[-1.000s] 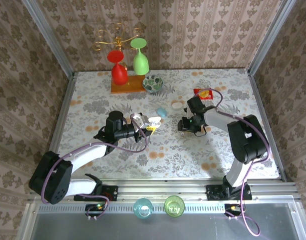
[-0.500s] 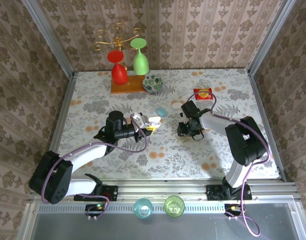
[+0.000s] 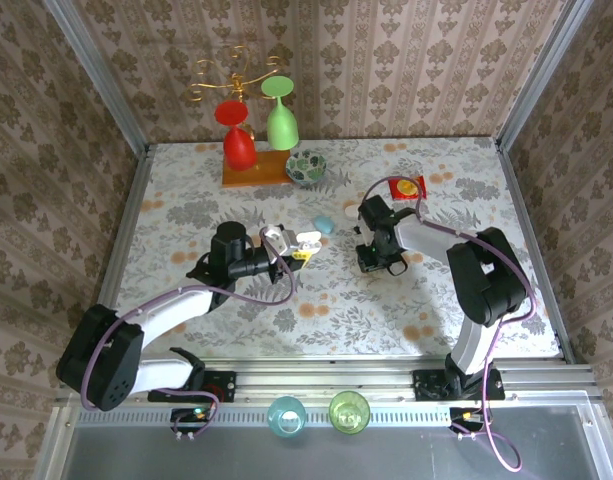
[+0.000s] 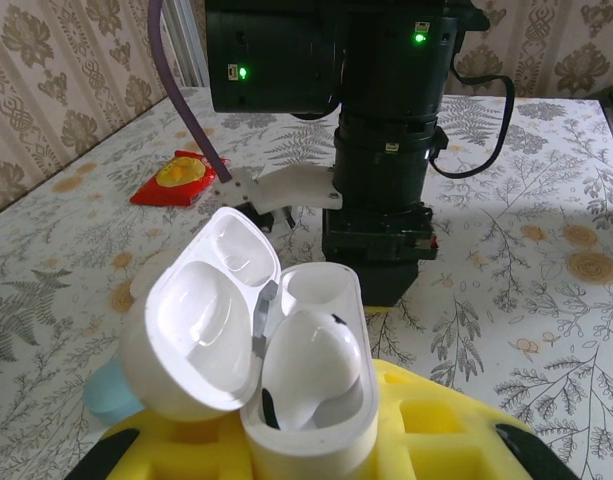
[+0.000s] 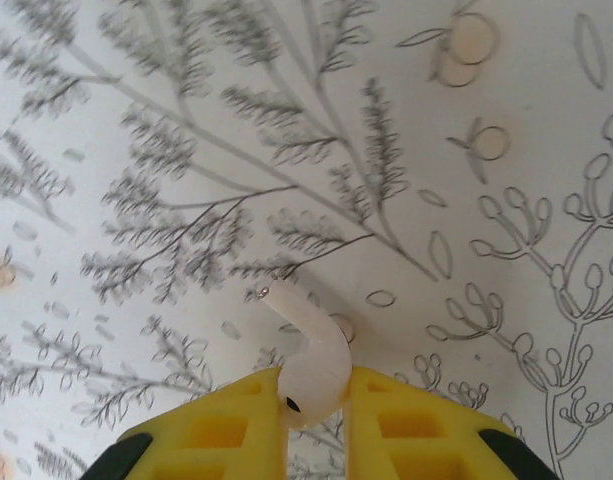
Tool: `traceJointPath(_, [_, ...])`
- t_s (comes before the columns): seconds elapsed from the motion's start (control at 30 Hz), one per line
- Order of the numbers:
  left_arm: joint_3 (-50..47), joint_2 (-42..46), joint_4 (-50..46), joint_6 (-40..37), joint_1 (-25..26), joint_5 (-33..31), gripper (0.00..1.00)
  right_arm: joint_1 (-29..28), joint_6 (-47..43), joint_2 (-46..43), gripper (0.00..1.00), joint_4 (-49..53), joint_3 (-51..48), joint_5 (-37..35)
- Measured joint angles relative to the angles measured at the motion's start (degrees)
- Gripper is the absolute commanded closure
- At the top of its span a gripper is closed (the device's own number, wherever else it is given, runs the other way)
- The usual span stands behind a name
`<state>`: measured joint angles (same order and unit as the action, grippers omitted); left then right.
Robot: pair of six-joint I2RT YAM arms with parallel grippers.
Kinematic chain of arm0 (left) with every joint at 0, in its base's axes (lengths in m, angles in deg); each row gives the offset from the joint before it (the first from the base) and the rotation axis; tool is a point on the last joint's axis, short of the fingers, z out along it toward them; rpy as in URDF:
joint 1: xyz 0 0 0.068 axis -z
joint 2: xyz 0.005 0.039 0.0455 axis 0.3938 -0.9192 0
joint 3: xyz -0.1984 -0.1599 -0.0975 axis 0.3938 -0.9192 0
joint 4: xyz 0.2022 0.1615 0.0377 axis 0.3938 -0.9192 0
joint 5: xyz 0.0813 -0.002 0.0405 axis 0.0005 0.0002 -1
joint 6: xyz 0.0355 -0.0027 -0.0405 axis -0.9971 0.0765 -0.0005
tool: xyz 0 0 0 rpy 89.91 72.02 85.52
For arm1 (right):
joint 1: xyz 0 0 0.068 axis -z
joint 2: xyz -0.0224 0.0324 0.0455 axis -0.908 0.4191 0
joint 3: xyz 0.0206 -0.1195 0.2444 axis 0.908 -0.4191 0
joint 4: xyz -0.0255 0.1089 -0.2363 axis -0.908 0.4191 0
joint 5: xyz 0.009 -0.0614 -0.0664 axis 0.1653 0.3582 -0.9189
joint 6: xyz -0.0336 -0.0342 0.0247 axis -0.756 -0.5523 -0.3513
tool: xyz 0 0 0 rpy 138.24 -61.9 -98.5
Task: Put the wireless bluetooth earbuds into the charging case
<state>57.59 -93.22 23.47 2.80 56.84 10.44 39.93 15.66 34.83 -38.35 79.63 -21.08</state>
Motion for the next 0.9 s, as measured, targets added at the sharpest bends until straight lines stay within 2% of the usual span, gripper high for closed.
traceJointPath(0.13, [0.0, 0.7, 0.0, 0.1, -1.1, -0.5, 0.91, -2.6, -7.8, 0.1, 0.79, 3.7, 0.9, 0.7])
traceJointPath(0.3, [-0.1, 1.6, -0.4, 0.1, -2.3, -1.8, 0.91, -4.7, -13.2, 2.8, 0.79, 7.8, 2.4, 1.3])
traceJointPath(0.37, [-0.3, 2.3, -0.8, 0.1, -2.4, -2.2, 0.91, -5.1, -14.3, 3.1, 0.75, 8.8, 3.0, 1.3])
traceJointPath(0.47, [-0.4, 3.1, -1.5, 0.1, -2.6, -2.8, 0.91, -5.4, -14.6, 3.1, 0.61, 9.3, 3.0, 0.5])
traceJointPath(0.53, [-0.4, 3.1, -1.5, 0.1, -2.6, -3.2, 0.91, -5.4, -13.8, 3.0, 0.56, 9.4, 3.0, 0.2])
traceJointPath(0.63, [-0.4, 3.1, -1.7, 0.1, -2.6, -3.6, 0.91, -5.4, -10.8, 0.8, 0.50, 8.2, 1.8, -0.8])
traceJointPath(0.73, [-0.4, 3.1, -1.7, 0.1, -2.6, -4.0, 0.91, -5.4, -4.2, -4.9, 0.45, 5.2, -1.7, -1.4])
traceJointPath(0.9, [-0.4, 3.9, -1.6, 0.1, -2.8, -4.7, 0.91, -5.4, 16.9, -15.1, 0.44, -4.4, -11.6, 0.4])
